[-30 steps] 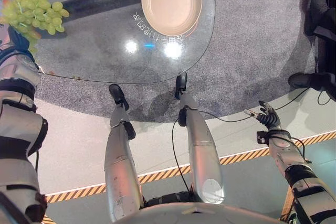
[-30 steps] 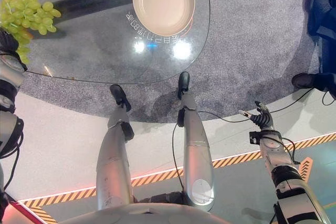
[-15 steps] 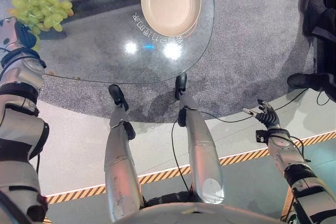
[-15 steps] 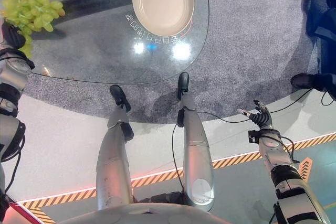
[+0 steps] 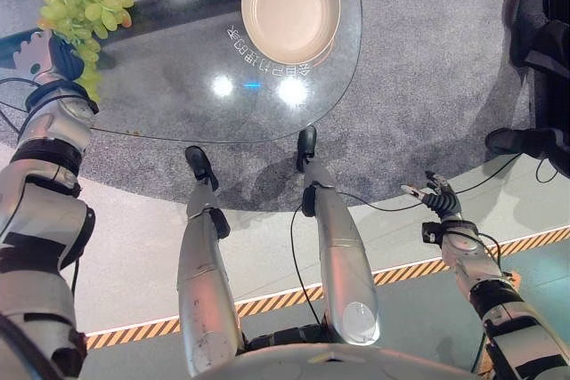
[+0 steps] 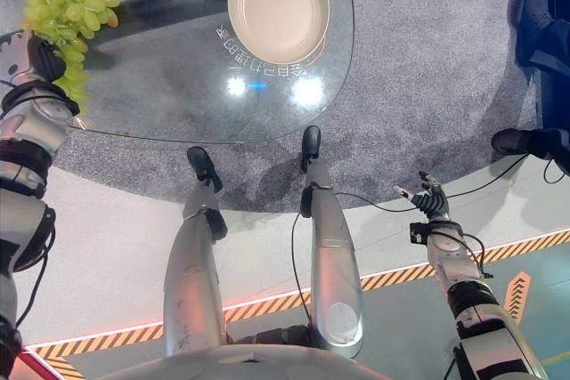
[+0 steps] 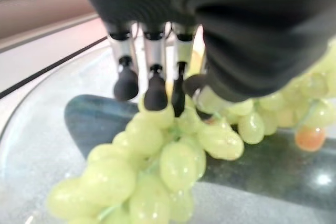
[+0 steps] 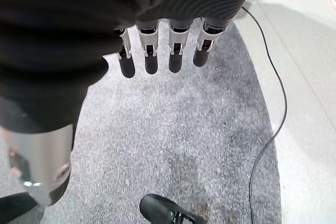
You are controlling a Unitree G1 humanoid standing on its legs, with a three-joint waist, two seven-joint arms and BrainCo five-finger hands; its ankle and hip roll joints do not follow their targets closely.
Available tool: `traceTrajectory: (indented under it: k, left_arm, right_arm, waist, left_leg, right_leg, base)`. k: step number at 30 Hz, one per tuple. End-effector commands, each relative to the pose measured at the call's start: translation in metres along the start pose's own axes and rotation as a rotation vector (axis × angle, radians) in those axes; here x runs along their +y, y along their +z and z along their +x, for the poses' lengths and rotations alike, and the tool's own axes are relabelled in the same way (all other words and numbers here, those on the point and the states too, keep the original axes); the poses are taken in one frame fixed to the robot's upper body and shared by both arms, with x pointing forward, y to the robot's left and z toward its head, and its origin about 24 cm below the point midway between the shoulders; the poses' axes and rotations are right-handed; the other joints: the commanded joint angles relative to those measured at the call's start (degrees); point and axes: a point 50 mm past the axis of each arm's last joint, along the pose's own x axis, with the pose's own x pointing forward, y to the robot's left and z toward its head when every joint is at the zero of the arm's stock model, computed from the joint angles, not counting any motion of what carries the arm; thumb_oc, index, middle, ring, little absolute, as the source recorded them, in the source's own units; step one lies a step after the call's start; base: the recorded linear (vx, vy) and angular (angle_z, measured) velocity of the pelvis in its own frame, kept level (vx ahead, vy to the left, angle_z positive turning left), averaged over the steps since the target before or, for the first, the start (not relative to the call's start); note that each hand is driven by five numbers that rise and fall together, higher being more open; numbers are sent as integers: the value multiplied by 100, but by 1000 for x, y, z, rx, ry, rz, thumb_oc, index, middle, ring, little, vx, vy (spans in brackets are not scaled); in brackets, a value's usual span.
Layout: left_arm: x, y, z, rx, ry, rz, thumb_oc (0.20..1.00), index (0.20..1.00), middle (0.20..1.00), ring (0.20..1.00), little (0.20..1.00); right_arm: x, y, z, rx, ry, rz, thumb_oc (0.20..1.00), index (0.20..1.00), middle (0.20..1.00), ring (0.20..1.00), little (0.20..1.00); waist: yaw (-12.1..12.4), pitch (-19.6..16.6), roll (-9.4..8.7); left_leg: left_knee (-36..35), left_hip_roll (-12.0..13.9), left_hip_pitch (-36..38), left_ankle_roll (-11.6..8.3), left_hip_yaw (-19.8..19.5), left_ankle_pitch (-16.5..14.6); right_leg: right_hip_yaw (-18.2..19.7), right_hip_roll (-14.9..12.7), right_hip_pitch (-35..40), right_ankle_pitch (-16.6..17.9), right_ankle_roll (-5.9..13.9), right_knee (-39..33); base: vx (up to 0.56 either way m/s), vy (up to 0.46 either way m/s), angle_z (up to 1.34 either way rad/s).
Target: Pick up fruits into the plate
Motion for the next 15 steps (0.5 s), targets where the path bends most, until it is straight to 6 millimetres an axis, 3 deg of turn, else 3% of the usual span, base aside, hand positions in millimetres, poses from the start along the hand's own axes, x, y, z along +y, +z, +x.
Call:
traceTrajectory:
  k: [1,5,6,7,15]
  left_arm:
    - [-8,80,-7,-281,-38,-143,200,200,200,200,200]
    - [-10,83,-7,-256,-49,-148,200,200,200,200,200]
    - [-10,82,-6,-238,-55,-154,426,426,426,426,426]
    - [-12,79,-6,-225,-73,-155,1000,1000,1000,1000,1000]
    - [-29,55,-8,-4,-158,-238,1000,1000,1000,1000,1000]
  right_arm:
    - [-14,-10,-9,3,-35,-41,1000,1000,1000,1000,1000]
    - [-10,-8,-8,1,-32,-41,1000,1000,1000,1000,1000]
    - [-8,-7,-8,0,-31,-41,1000,1000,1000,1000,1000]
    - [-9,-7,-8,1,-31,-40,1000,1000,1000,1000,1000]
    - [-2,-8,-8,3,-28,-30,1000,1000,1000,1000,1000]
  waist:
    - [-290,-20,-10]
    - [-302,-20,-15]
    - [-305,-20,-16]
    - [-309,-20,-17]
    - [-334,-20,-57]
  left_leg:
    - [643,-348,-66,61,351,-1013]
    - [631,-332,-67,47,371,-1005]
    - [626,-328,-71,42,373,-1002]
    - [634,-322,-81,38,376,-1004]
    - [646,-307,-56,43,375,-1029]
  right_leg:
    - [-49,512,189,-492,46,165]
    - [-43,503,188,-465,58,128]
    - [-42,502,183,-459,61,119]
    - [-40,501,171,-457,65,121]
    - [-34,517,192,-458,75,114]
  base:
    - [0,0,0]
    - [0,0,0]
    - [0,0,0]
    - [0,0,0]
    - [0,0,0]
